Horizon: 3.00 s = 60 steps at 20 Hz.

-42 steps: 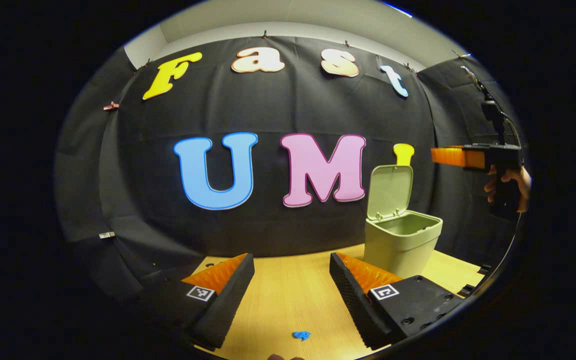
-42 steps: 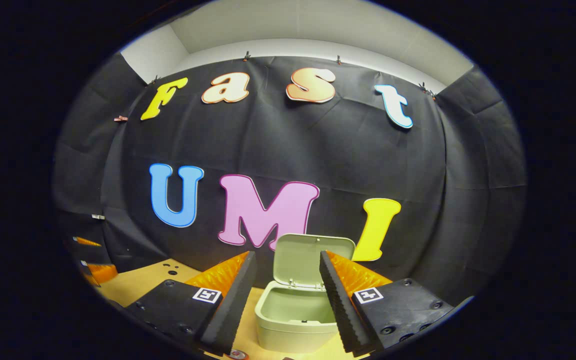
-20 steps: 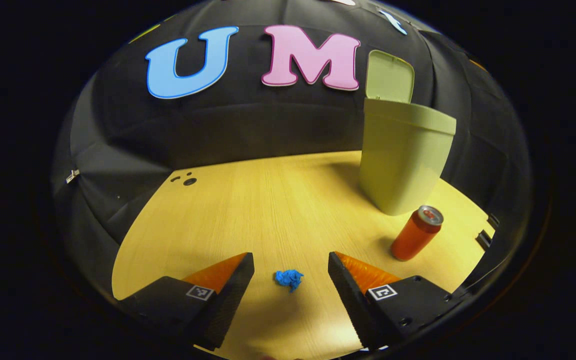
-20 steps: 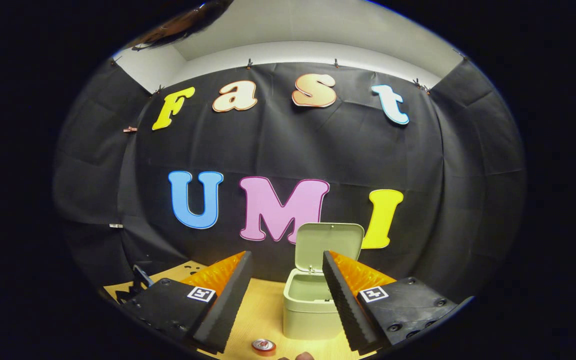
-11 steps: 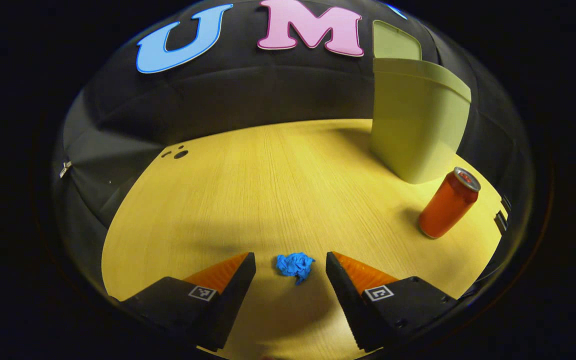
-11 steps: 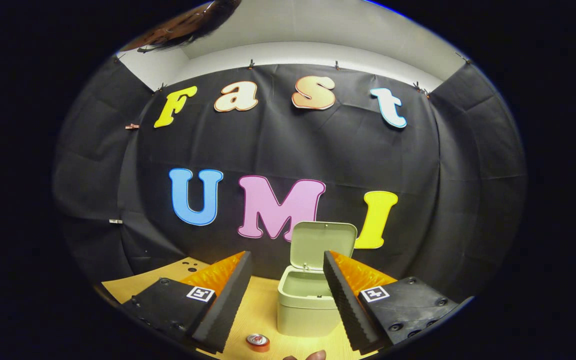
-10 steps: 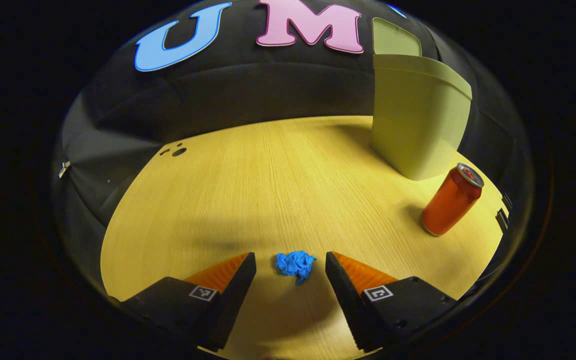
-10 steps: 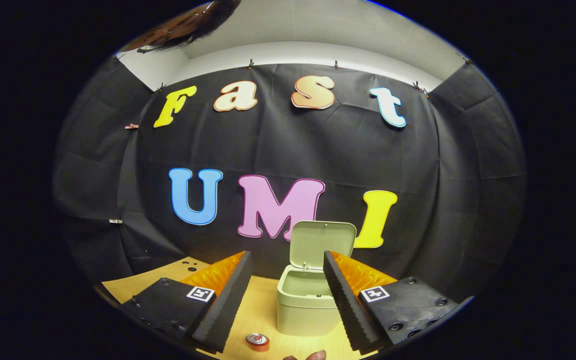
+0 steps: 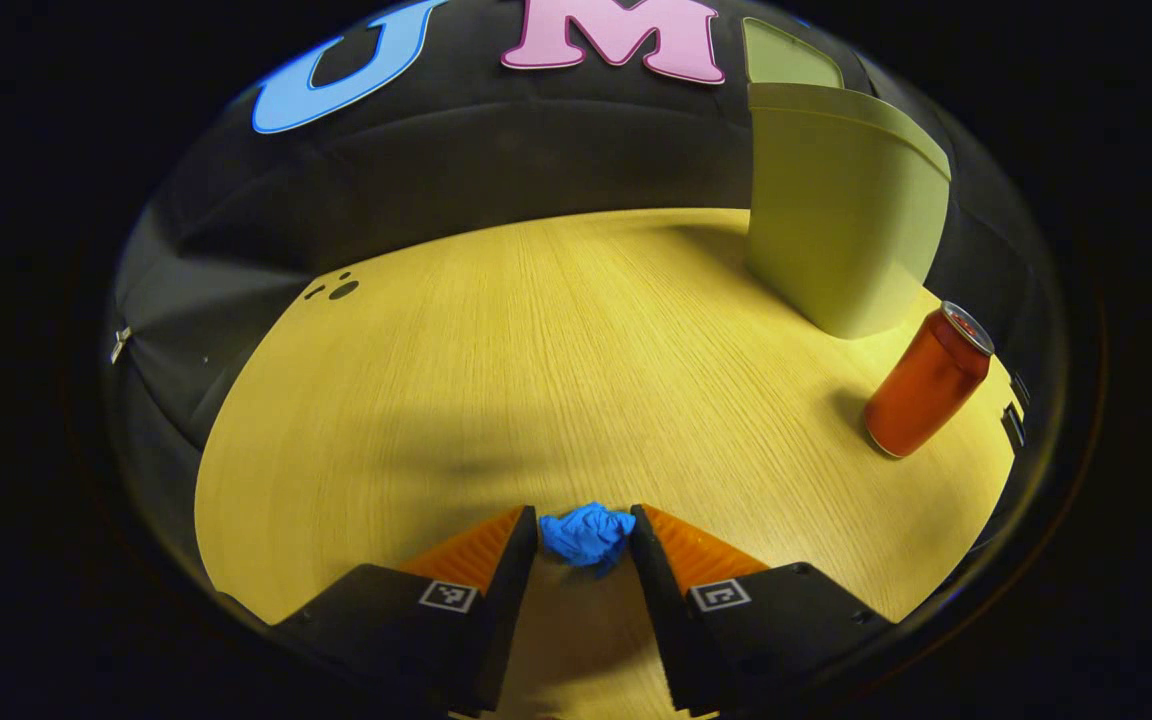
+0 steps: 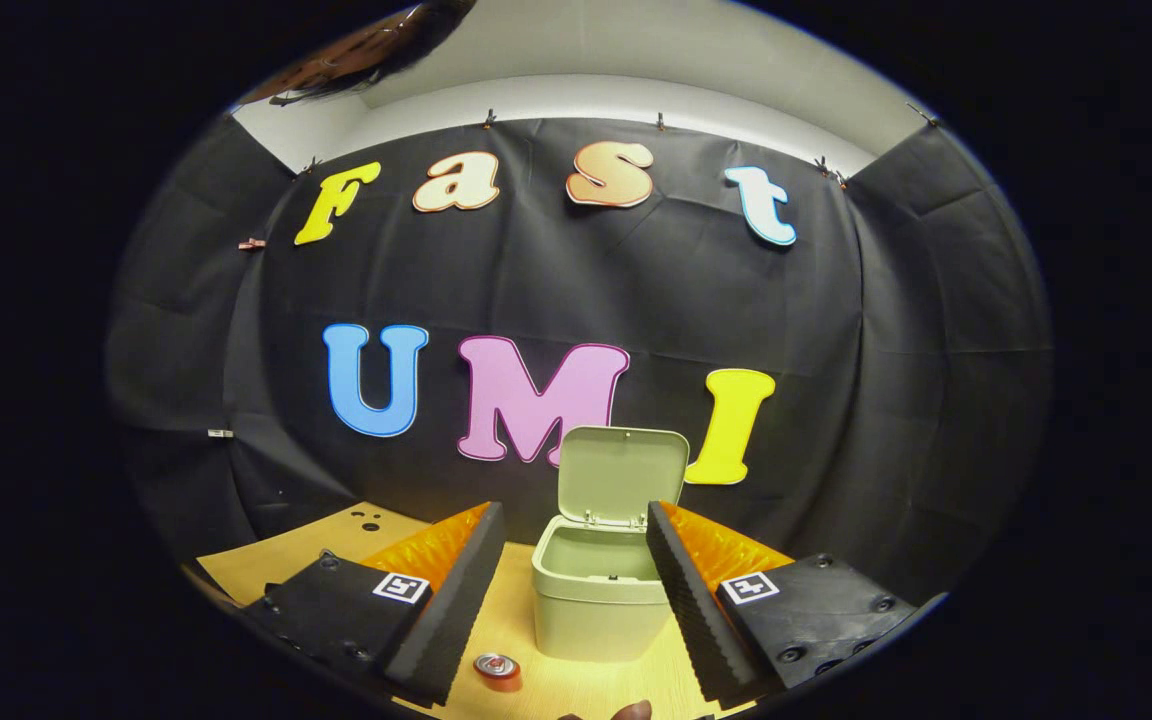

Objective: Press the lid of the desktop garbage bin to open it, pick up the crumpled paper on the desktop and throw it into the bin, then pick up the pop can on the desktop and drop it into the bin, and finally close the garbage bin lid.

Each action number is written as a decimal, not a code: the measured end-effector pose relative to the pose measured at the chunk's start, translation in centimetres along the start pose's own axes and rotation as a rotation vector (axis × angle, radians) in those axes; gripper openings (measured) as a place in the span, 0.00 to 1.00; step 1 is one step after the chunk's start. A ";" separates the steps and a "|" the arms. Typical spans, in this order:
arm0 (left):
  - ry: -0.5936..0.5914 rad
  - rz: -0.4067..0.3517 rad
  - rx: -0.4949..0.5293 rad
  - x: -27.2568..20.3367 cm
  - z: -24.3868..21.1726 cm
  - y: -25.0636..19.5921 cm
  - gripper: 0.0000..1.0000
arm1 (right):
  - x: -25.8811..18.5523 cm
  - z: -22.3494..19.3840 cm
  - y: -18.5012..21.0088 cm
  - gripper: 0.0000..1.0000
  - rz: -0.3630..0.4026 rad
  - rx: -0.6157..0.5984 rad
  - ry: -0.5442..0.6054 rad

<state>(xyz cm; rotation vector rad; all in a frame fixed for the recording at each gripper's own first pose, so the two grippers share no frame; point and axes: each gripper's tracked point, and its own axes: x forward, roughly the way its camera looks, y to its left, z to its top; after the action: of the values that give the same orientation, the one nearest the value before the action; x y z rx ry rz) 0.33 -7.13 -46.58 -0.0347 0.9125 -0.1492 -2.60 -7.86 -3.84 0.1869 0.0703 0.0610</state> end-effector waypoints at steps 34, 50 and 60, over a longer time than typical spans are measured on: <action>-0.676 -0.447 0.163 -14.0 37.9 -19.7 0.45 | -0.4 -5.3 -2.8 0.90 -0.062 0.044 0.088; -0.519 -0.469 0.261 -6.6 37.1 -25.6 0.49 | -0.1 -7.3 -6.6 0.93 -0.112 0.063 0.118; -0.548 -0.449 0.262 -7.2 37.0 -24.7 0.82 | 0.1 -8.6 -5.5 0.94 -0.078 0.075 0.155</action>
<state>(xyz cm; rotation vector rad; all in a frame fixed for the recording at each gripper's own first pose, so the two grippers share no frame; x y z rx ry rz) 22.39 -31.79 -15.99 -0.0342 0.3201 -0.6431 -2.89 -11.71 -13.35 0.2536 0.2346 -0.0049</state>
